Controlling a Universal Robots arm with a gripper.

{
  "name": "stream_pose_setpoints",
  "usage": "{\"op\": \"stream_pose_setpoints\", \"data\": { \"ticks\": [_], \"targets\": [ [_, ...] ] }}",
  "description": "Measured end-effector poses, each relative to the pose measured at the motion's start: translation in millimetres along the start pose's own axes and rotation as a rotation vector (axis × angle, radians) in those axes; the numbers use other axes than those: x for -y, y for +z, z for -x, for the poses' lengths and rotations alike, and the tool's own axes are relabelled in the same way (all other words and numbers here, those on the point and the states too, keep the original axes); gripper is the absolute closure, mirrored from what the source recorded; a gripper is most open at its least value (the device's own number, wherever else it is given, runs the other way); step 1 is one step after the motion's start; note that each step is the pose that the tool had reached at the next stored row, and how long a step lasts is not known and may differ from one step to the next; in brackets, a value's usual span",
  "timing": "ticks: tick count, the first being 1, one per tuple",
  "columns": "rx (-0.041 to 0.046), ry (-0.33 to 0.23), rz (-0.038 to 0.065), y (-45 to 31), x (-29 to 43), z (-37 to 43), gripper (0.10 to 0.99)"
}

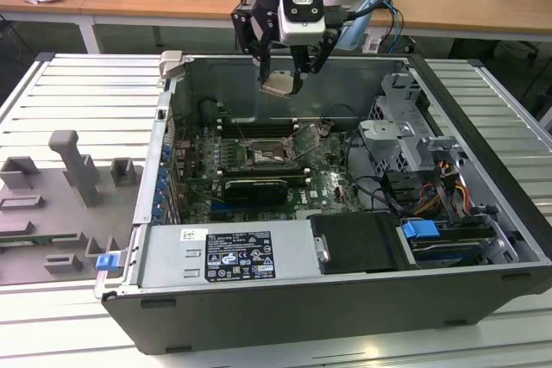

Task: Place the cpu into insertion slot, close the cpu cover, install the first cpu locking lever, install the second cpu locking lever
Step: 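Place the cpu into insertion slot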

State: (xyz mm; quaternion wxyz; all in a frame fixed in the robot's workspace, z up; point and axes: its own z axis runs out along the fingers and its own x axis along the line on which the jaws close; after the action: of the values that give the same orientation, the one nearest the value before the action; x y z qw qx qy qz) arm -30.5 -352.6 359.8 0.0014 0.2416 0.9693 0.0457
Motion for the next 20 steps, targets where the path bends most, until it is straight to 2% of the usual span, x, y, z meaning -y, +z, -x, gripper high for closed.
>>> {"op": "stream_pose_setpoints", "data": {
  "ticks": [9, 20],
  "targets": [
    [0.0078, 0.087, 0.002, 1.3, 0.0, 0.1, 0.557],
    [0.0091, 0.097, 0.001, 4.6, 0.4, 0.1, 0.557]
  ]
}}
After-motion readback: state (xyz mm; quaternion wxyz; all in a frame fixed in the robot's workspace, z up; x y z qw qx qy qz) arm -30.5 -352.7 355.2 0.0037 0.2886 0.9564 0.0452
